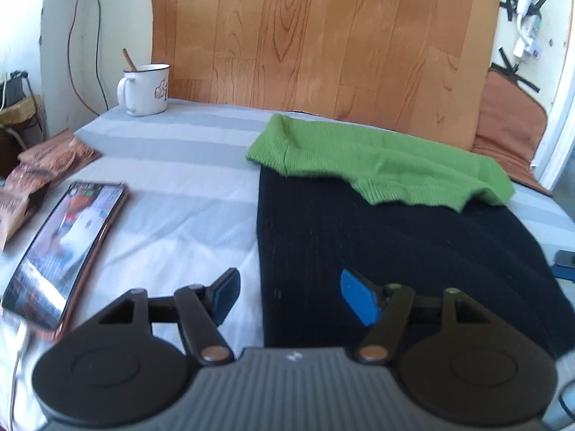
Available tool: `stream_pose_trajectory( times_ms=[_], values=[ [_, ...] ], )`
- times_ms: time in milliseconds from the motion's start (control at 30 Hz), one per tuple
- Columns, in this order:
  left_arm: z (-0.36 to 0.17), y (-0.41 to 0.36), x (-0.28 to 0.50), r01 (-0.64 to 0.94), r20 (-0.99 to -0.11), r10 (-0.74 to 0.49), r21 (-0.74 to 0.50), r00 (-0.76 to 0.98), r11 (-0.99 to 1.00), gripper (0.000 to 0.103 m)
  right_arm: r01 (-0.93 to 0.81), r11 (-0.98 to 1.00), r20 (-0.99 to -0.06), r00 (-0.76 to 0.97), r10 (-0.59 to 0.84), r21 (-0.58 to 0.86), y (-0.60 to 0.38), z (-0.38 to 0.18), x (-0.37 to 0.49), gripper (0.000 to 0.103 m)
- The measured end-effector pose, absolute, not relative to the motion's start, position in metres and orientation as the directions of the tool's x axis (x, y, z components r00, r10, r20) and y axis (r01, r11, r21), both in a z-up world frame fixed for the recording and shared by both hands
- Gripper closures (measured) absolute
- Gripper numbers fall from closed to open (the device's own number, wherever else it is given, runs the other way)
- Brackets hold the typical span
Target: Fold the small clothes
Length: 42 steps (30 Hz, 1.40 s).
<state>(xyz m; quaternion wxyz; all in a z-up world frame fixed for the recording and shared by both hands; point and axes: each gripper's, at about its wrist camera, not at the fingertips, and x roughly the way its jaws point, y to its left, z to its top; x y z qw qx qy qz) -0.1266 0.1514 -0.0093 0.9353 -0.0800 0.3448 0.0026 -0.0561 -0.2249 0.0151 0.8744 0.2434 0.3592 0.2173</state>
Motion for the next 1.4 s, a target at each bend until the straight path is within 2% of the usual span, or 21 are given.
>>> stream_pose_trajectory(
  times_ms=[100, 233, 867, 1133, 1400],
  values=[
    [-0.009, 0.159, -0.146, -0.051, -0.639, -0.086, -0.194, 0.765, 0.98, 0.026, -0.198, 0.781, -0.526, 0.639, 0.561, 0.592, -0.226, 0.014, -0.058, 0.048],
    [-0.007, 0.169, -0.168, -0.062, -0.634, -0.103, -0.233, 0.767, 0.971, 0.022, -0.212, 0.781, -0.538, 0.619, 0.572, 0.587, -0.228, 0.017, -0.066, 0.048],
    [-0.01, 0.191, -0.168, -0.077, -0.683, -0.225, -0.382, 0.694, 0.921, 0.017, -0.241, 0.763, -0.582, 0.523, 0.623, 0.6, -0.234, 0.02, -0.092, 0.044],
    [-0.016, 0.185, -0.16, -0.078, -0.7, -0.236, -0.385, 0.674, 0.92, 0.012, -0.228, 0.749, -0.568, 0.527, 0.632, 0.622, -0.238, 0.017, -0.094, 0.043],
    [-0.015, 0.184, -0.16, -0.073, -0.699, -0.263, -0.411, 0.665, 0.909, 0.011, -0.22, 0.753, -0.57, 0.533, 0.626, 0.621, -0.24, 0.02, -0.105, 0.043]
  ],
)
